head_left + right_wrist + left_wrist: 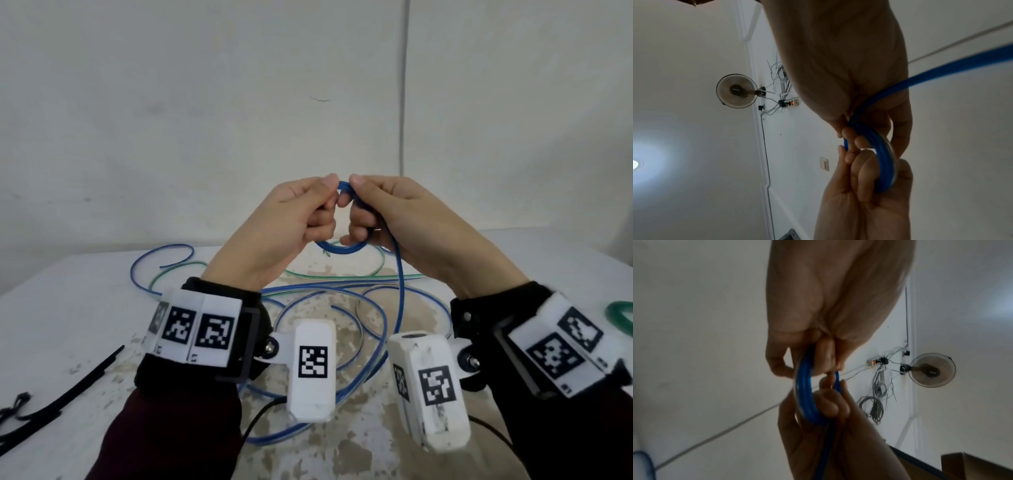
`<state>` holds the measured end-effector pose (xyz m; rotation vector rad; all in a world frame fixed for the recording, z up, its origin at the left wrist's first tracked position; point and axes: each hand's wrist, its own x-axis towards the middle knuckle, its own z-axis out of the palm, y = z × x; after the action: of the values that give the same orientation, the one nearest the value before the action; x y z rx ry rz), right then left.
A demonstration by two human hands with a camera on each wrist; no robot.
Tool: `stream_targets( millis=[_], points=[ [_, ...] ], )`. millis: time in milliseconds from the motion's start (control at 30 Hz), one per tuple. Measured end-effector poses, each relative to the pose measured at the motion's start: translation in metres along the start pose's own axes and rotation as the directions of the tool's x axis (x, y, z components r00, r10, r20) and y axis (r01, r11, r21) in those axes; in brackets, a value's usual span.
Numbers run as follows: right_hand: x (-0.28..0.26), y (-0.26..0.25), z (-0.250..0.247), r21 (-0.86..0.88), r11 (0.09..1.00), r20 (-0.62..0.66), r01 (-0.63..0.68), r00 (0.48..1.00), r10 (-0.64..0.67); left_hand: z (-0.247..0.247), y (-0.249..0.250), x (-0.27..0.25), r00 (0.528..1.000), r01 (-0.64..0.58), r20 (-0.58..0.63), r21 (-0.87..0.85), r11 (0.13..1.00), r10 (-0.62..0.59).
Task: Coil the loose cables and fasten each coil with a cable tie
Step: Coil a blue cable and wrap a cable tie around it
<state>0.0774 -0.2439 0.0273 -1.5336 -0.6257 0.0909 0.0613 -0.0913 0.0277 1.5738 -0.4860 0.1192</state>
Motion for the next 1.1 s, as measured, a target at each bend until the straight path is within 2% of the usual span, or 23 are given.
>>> stream_targets(
  millis=[67, 133, 167, 233, 300, 367, 433, 500, 600, 667, 700, 800, 867, 933, 1000, 1100],
  points=[
    [0.001, 0.0, 0.0, 0.0, 1.0, -0.011, -0.004, 1.0, 0.004, 0.001, -0.001, 0.001, 0.993, -0.065, -0.099, 0.053, 0.996, 0.07],
    [0.0, -0.001, -0.002, 0.005, 1.0, 0.012, 0.014, 1.0, -0.014, 0.002, 0.0, 0.002, 0.988, -0.08, -0.129, 0.002, 0.997, 0.08],
    [0.0, -0.002, -0.004, -0.001, 1.0, 0.026, 0.025, 0.999, -0.025, 0.002, 0.002, 0.002, 0.994, -0.044, -0.1, -0.055, 0.998, 0.038],
    [-0.003, -0.003, -0.005, -0.052, 0.998, 0.058, 0.027, 0.998, -0.023, 0.002, 0.005, 0.001, 0.997, 0.079, 0.032, -0.11, 0.991, -0.076],
    [-0.004, -0.003, -0.004, -0.123, 0.992, 0.083, 0.0, 0.997, 0.011, 0.001, 0.004, -0.002, 0.987, 0.118, 0.11, -0.023, 0.993, -0.115],
    [-0.003, -0.005, 0.001, -0.095, 0.995, 0.062, -0.04, 0.997, 0.046, 0.002, 0.004, -0.003, 0.996, 0.058, 0.072, 0.01, 0.998, -0.059],
    [-0.003, -0.008, 0.002, 0.025, 0.997, 0.024, -0.077, 0.997, 0.076, 0.001, 0.003, -0.002, 0.999, -0.032, -0.007, -0.028, 0.999, 0.032],
    [-0.003, -0.01, -0.002, 0.074, 0.995, 0.037, -0.061, 0.998, 0.058, 0.0, 0.005, 0.0, 0.996, -0.073, -0.049, -0.075, 0.995, 0.07],
    [-0.005, -0.01, -0.007, -0.011, 1.0, 0.073, -0.021, 0.997, 0.022, 0.004, 0.007, 0.0, 0.999, 0.032, 0.003, -0.112, 0.993, -0.032],
    [-0.006, -0.008, -0.007, -0.092, 0.996, 0.088, -0.006, 0.996, 0.014, 0.006, 0.006, -0.003, 0.993, 0.098, 0.063, -0.025, 0.995, -0.097],
    [-0.005, -0.007, -0.006, -0.106, 0.994, 0.087, -0.006, 0.996, 0.015, 0.006, 0.006, -0.004, 0.994, 0.088, 0.067, 0.009, 0.996, -0.088],
    [-0.004, -0.01, -0.002, -0.035, 0.999, 0.044, -0.008, 0.999, 0.01, 0.004, 0.007, -0.003, 0.998, -0.035, -0.051, -0.013, 0.999, 0.035],
    [-0.003, -0.011, -0.002, 0.044, 0.999, 0.042, 0.003, 0.999, -0.005, 0.004, 0.008, -0.002, 0.992, -0.063, -0.111, -0.077, 0.995, 0.055],
    [-0.004, -0.011, -0.004, 0.065, 0.998, 0.055, 0.009, 0.998, -0.012, 0.007, 0.009, -0.001, 0.999, 0.007, -0.05, -0.134, 0.991, -0.014],
    [-0.005, -0.01, -0.006, 0.008, 1.0, 0.071, 0.002, 0.997, -0.003, 0.007, 0.01, -0.002, 0.993, 0.11, 0.06, -0.12, 0.987, -0.103],
    [-0.005, -0.009, -0.007, -0.062, 0.998, 0.076, -0.002, 0.997, 0.006, 0.002, 0.012, -0.005, 0.984, 0.132, 0.129, -0.061, 0.989, -0.123]
  ],
)
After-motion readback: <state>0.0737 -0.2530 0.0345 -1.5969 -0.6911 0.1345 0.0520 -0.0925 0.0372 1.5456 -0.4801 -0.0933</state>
